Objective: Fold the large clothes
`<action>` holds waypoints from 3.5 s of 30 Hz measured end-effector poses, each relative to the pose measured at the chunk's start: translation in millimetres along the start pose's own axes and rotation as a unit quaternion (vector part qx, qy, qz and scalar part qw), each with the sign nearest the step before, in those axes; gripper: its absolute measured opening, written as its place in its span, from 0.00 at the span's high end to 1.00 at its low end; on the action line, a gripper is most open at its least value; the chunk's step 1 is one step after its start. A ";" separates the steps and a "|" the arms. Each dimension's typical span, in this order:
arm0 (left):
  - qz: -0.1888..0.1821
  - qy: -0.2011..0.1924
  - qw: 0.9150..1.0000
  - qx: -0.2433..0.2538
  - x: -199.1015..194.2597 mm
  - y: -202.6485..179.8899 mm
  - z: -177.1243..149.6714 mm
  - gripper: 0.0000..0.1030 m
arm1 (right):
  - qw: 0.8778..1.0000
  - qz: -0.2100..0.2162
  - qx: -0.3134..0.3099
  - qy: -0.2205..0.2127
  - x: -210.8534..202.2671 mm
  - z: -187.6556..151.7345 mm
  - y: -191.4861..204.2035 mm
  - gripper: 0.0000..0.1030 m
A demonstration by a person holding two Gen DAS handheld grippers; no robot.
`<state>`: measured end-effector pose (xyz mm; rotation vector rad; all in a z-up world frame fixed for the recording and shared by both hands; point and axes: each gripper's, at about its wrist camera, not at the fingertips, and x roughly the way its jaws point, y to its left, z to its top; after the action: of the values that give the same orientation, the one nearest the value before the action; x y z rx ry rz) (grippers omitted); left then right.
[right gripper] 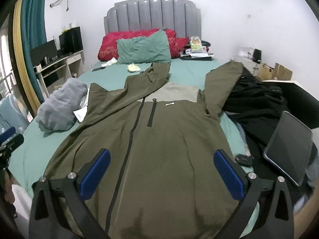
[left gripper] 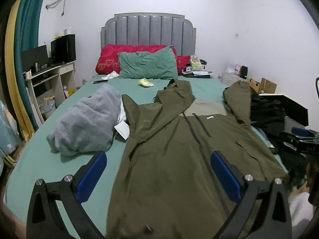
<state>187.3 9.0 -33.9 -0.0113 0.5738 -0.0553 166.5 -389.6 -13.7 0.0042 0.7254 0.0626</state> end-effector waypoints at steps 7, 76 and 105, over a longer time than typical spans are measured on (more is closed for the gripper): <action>0.003 0.027 1.000 -0.005 111.0 43.4 16.4 0.00 | 0.999 0.034 -0.008 0.036 124.3 36.5 -5.5 0.01; 0.056 0.114 0.987 -0.094 252.7 129.3 -13.0 0.00 | 0.998 0.003 -0.001 0.056 337.8 152.1 -177.1 0.09; 0.025 0.100 0.990 -0.095 236.1 129.4 0.6 0.00 | 0.951 0.208 -0.162 0.162 342.0 104.7 -22.2 0.34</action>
<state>392.0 125.0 -164.8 -0.1779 0.7771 0.0469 492.5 -389.8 -162.6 -0.1718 1.0266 0.5978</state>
